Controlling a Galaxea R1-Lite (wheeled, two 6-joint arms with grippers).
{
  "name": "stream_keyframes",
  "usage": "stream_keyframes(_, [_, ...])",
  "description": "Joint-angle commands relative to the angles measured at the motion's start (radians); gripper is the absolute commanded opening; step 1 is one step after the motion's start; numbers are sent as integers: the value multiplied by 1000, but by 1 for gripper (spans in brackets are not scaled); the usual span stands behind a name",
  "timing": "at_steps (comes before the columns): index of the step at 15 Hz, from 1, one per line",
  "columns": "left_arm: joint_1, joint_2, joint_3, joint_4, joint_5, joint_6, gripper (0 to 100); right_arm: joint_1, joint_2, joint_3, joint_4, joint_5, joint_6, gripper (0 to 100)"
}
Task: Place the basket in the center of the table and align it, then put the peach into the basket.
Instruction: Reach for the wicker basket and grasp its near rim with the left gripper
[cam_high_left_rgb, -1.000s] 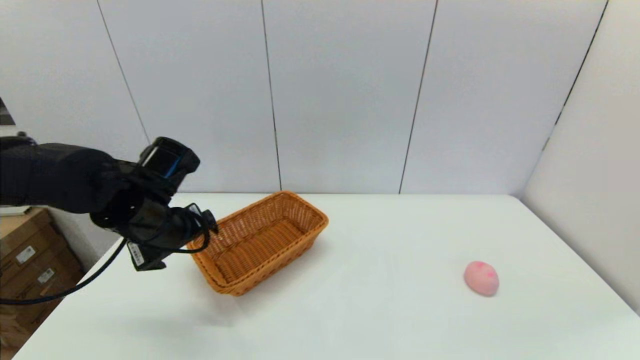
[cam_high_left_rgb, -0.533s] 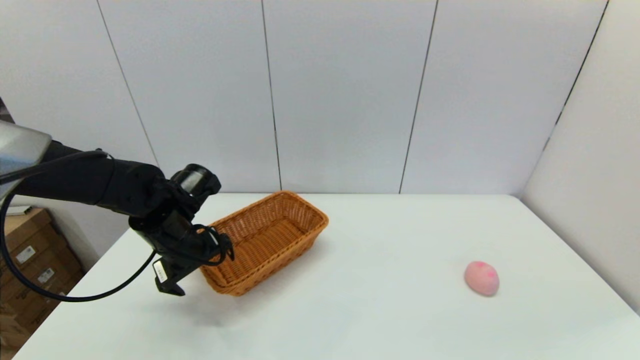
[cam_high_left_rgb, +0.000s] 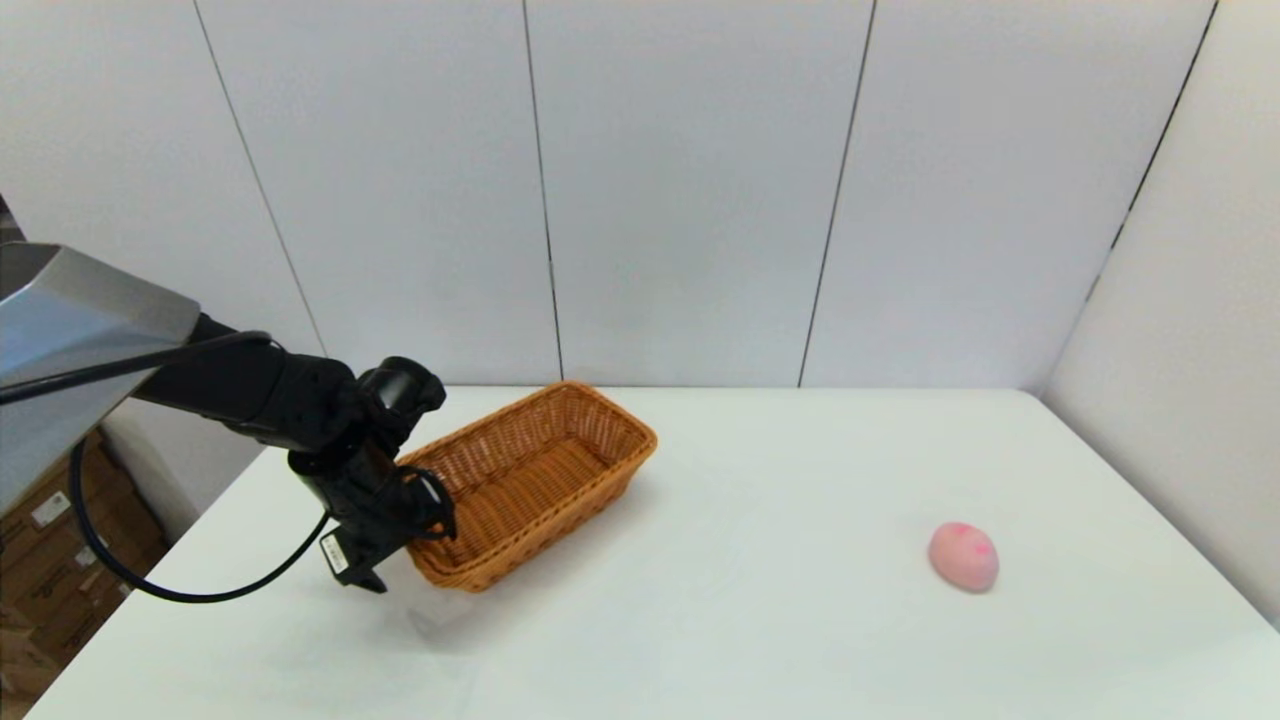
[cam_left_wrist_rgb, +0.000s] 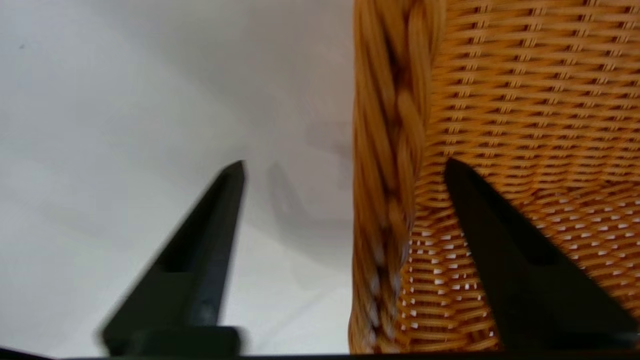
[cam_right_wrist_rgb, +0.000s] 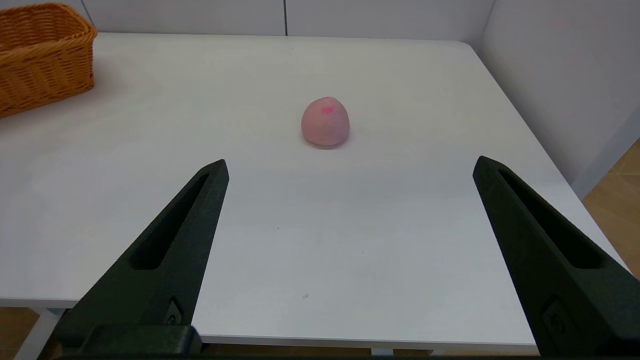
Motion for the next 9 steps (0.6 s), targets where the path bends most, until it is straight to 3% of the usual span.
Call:
stream_keyframes(1, [0, 10, -1, -1, -5, -2, 0, 0, 0, 0, -1, 1, 0, 100])
stream_keyframes(9, [2, 4, 2, -47, -98, -4, 0, 0, 0, 0, -1, -1, 0, 100])
